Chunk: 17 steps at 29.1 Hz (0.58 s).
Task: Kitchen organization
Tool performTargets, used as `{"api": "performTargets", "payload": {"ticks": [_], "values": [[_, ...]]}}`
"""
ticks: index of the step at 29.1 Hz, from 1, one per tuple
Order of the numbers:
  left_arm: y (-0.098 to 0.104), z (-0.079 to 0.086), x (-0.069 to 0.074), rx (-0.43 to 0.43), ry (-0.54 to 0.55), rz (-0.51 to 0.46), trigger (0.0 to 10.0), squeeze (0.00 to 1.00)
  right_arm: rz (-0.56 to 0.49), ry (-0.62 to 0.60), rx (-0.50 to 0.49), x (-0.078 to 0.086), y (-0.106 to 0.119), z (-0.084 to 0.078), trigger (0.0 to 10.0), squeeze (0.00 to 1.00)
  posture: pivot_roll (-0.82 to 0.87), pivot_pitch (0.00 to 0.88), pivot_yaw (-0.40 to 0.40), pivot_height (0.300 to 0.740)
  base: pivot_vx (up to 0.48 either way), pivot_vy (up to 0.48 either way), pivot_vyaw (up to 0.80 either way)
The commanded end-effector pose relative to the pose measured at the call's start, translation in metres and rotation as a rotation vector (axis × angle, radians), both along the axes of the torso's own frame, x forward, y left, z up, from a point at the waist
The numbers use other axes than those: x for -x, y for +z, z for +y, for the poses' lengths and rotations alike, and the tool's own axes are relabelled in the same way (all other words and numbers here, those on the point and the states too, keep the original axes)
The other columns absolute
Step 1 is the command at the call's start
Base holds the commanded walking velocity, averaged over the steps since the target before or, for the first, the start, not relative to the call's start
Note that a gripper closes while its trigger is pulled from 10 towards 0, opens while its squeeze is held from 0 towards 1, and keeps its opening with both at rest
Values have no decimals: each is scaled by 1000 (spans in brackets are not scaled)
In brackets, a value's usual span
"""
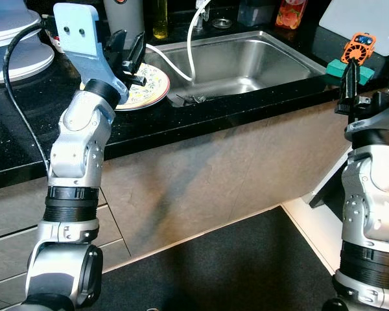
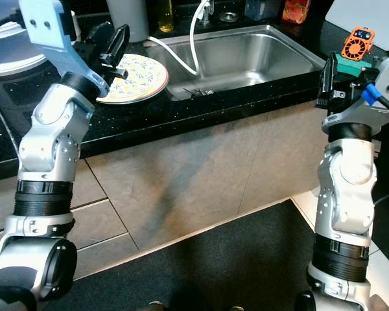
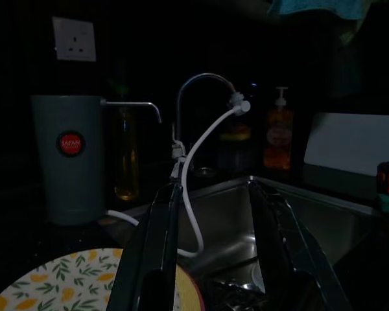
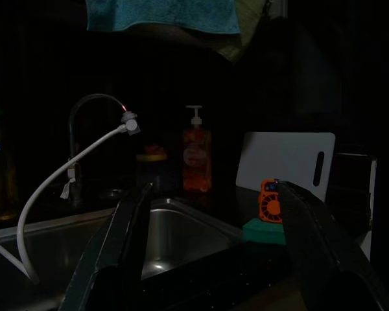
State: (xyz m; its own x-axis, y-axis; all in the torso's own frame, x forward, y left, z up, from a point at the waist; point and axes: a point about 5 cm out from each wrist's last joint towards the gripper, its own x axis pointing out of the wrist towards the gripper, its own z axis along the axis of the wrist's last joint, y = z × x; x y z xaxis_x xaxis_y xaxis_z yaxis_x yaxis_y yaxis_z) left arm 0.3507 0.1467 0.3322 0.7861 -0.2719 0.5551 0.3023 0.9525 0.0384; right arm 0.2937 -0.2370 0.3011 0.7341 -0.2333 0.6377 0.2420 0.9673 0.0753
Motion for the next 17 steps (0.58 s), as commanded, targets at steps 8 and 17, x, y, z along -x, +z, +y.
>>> {"api": "performTargets", "payload": {"ticks": [8, 17], "values": [[3, -2, 3, -15, 5, -28, 10000, 0, 2, -4, -11, -1, -3, -4, 10000, 0, 62, 90, 42, 740, 474, 0, 0], [2, -3, 3, -24, 5, -34, 10000, 0, 10, -1, -16, -3, -6, -4, 10000, 0, 64, 89, 43, 740, 384, 0, 0]]}}
